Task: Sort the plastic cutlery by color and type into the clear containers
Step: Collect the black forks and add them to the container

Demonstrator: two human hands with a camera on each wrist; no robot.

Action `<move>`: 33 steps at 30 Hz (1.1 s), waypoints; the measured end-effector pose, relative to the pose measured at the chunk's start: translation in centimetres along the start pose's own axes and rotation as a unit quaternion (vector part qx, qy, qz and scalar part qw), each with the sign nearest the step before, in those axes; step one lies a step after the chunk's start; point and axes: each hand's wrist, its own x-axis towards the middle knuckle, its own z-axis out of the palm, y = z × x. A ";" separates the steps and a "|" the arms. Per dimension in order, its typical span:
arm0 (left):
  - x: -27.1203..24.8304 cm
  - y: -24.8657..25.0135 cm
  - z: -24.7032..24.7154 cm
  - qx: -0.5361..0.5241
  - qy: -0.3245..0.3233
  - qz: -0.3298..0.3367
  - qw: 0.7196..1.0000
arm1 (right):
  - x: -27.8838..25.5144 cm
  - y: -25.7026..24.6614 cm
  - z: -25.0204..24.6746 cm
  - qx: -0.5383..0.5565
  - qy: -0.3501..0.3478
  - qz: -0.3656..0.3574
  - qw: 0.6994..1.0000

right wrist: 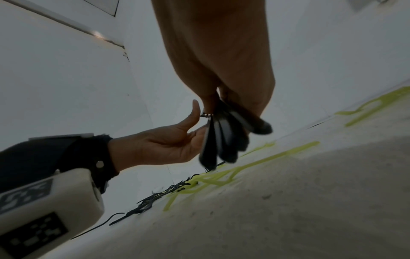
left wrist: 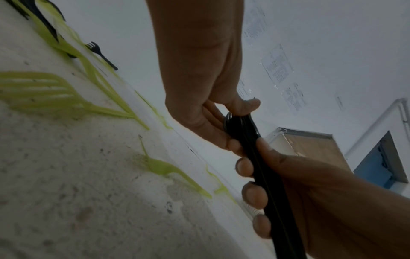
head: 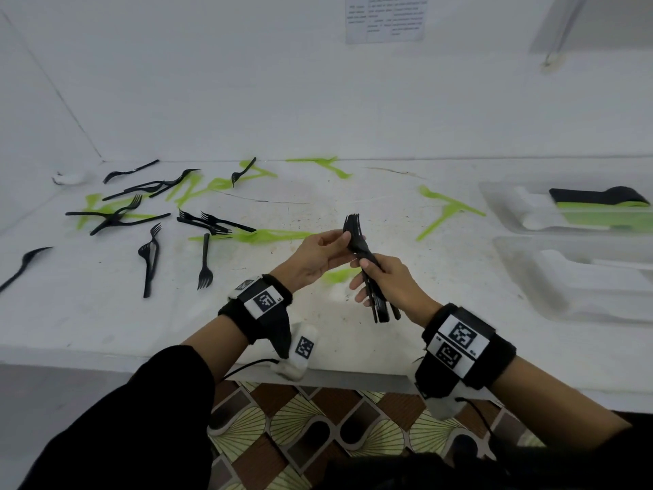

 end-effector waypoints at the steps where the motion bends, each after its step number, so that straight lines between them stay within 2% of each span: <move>1: 0.0 0.1 0.0 -0.003 -0.004 0.007 1.000 | 0.0 0.0 -0.1 -0.005 -0.017 0.004 1.000; 5: -0.4 0.5 0.4 0.008 -0.025 0.030 0.999 | -0.3 -0.4 -0.1 -0.006 -0.055 0.026 0.998; 11: -0.9 0.6 0.5 0.079 -0.048 0.038 0.995 | -0.5 -0.5 0.2 -0.023 -0.047 0.038 0.998; 15: -1.0 0.7 0.7 0.149 -0.025 0.033 0.988 | -0.7 -0.6 0.3 0.034 -0.035 0.051 0.998; 20: -1.4 0.9 0.7 0.143 -0.018 0.037 0.989 | -0.5 -0.9 0.0 0.043 -0.024 0.016 0.999; 25: -2.1 0.6 0.1 0.144 0.024 0.013 0.989 | -0.1 -2.3 -0.8 0.053 0.013 -0.017 0.998; 30: -3.1 0.0 0.0 0.201 -0.026 0.006 0.979 | 0.7 -3.8 -1.1 0.031 0.066 -0.059 0.996; 33: -3.6 0.0 0.9 0.231 -0.085 0.003 0.969 | 1.0 -4.2 -0.7 0.041 0.098 -0.072 0.992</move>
